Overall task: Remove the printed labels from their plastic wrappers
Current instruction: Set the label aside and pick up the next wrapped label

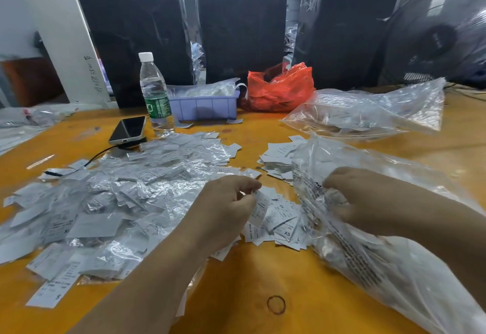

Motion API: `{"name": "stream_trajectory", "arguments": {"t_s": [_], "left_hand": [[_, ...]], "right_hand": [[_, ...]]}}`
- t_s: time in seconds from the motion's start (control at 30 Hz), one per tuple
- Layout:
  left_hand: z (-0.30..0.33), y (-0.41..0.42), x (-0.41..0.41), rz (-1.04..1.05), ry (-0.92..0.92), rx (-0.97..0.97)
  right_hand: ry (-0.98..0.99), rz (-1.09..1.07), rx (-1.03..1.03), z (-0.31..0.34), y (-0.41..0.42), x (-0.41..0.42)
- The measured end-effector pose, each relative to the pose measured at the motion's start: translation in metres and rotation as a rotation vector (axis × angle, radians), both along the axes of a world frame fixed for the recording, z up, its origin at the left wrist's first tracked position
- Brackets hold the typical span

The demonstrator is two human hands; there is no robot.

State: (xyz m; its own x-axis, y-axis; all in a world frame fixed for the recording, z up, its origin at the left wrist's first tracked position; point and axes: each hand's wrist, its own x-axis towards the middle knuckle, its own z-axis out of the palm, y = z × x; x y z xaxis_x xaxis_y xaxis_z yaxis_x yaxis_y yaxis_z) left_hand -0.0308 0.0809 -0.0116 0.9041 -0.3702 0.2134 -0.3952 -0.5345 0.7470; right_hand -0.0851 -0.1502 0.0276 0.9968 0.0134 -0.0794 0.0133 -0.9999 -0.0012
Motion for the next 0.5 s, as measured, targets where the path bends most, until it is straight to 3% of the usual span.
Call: {"name": "stream_trajectory", "arguments": {"t_s": [0.07,0.27,0.5], "left_hand": [[-0.001,0.0,0.0,0.0,-0.003,0.005],[0.0,-0.001,-0.002,-0.005,-0.001,0.002],[0.0,-0.002,-0.002,-0.016,0.0,0.022]], "right_hand": [[-0.033,0.046,0.006,0.006,-0.005,-0.006],[0.111,0.009,-0.02,0.0,-0.002,-0.016],[0.008,-0.004,0.014,-0.008,-0.002,-0.015]]}}
